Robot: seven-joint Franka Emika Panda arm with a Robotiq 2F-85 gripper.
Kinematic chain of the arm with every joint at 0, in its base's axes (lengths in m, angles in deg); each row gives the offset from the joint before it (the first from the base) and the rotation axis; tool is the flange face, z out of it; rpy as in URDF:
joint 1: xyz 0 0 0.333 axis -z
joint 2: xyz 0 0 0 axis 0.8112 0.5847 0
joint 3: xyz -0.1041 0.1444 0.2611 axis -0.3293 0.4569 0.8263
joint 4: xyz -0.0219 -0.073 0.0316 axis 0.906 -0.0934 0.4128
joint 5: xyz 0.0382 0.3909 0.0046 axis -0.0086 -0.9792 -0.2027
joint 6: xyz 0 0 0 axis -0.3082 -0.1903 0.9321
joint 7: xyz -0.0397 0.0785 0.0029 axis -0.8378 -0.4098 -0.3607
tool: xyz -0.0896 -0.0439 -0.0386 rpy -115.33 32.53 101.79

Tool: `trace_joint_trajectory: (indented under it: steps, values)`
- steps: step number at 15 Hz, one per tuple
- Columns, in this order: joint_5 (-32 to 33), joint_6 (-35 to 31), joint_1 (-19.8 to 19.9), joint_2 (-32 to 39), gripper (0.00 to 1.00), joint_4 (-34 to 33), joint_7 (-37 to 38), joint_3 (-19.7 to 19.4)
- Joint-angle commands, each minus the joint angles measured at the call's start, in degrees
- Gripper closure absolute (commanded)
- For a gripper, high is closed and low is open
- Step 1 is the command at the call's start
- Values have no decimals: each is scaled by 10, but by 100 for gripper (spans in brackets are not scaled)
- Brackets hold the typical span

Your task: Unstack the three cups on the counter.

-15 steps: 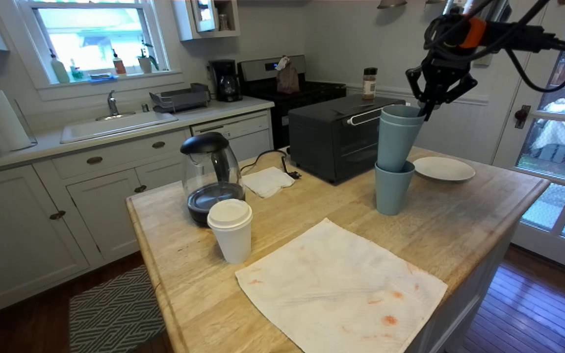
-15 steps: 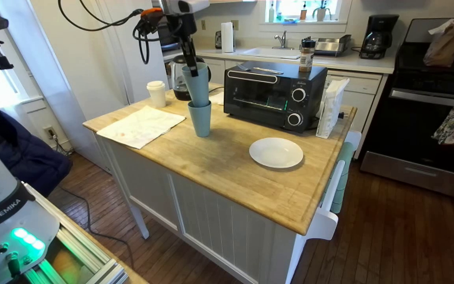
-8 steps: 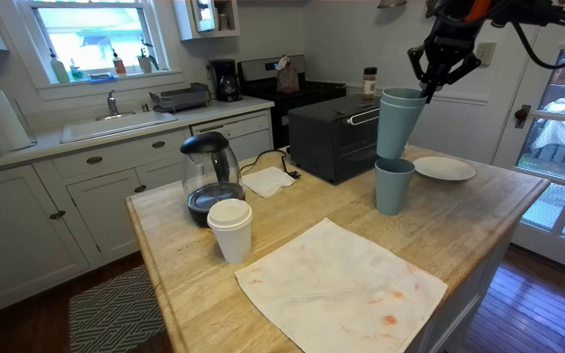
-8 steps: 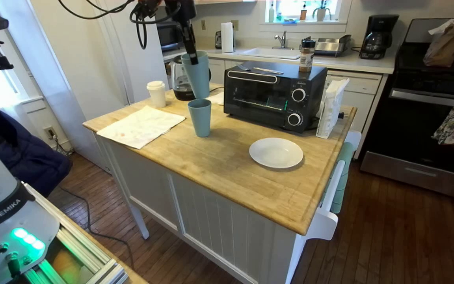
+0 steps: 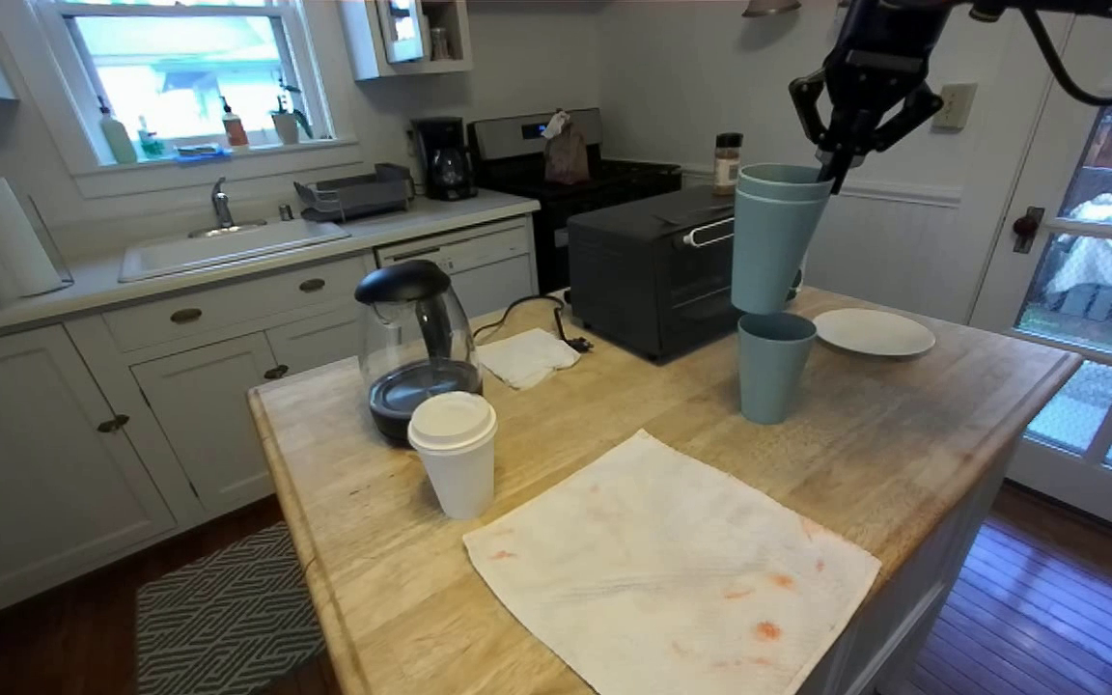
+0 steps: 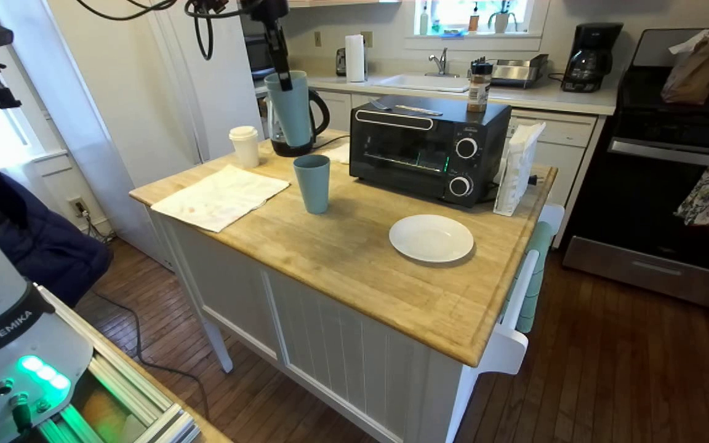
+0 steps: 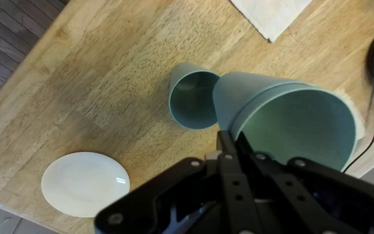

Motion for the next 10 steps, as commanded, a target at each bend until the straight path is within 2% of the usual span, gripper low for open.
trace_joint_trajectory:
  steps: [1, 5, 10]
  values:
    - [7, 29, -11, -26, 99, 11, 1, 25]
    - [16, 44, -18, -9, 99, 24, 7, 45]
    - [29, 12, -16, 19, 99, 67, 8, 47]
